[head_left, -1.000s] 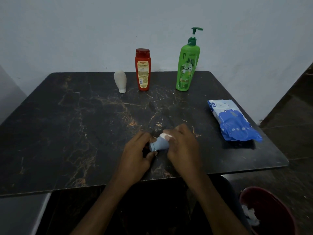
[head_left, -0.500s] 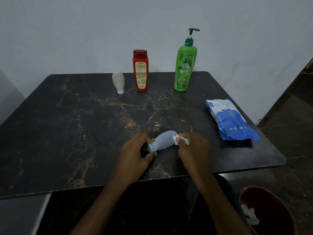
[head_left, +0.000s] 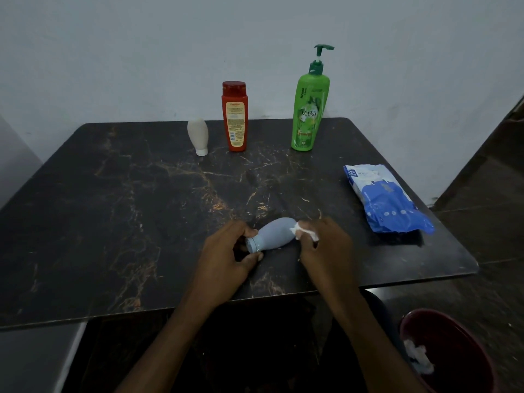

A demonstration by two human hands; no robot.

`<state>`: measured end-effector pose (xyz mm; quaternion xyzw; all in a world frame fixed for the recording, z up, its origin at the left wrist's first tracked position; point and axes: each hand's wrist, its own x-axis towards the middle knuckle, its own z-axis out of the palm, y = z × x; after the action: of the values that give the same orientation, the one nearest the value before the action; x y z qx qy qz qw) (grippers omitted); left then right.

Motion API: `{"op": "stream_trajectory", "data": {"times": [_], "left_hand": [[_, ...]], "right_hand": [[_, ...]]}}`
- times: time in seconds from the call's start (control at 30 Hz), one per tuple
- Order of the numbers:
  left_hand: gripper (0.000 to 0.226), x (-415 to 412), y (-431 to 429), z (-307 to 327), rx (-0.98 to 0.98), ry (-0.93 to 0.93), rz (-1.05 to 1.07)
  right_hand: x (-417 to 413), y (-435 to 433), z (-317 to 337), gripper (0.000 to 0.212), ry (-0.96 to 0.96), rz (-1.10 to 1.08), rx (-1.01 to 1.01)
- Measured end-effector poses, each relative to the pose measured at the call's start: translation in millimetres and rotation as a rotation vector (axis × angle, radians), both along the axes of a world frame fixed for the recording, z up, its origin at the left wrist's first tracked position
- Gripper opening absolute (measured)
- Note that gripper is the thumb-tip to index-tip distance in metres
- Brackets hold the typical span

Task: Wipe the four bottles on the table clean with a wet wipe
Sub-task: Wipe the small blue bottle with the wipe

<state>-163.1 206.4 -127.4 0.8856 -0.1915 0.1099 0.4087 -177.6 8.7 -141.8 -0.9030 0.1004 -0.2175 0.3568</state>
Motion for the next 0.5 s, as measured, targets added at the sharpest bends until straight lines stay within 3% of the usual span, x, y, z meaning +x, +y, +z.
{"op": "stream_trajectory", "data": {"times": [0.1,0.27,0.33,0.5], "left_hand": [[0.032,-0.3,0.1,-0.4,-0.006,0.007,0.007],[0.029,0.4,-0.4,-2.3,-0.07,0.04,-0.001],[0.026,0.9,-0.6,-2.1,-0.096,0.065,-0.007],[0.022,0.0,-0.2,-0.6,-0.124,0.104,-0.02]], "right_hand": [[-10.4,12.8,-1.0,0.015,-0.039,-0.007,-0.018],[-28.3,41.3,-1.2,0.02,-0.1,0.19,-0.113],[-24.8,32.6,0.8,0.021,-0.108,0.161,-0.056],[2.0,0.1,9.5,0.021,0.227,-0.065,0.023]]}}
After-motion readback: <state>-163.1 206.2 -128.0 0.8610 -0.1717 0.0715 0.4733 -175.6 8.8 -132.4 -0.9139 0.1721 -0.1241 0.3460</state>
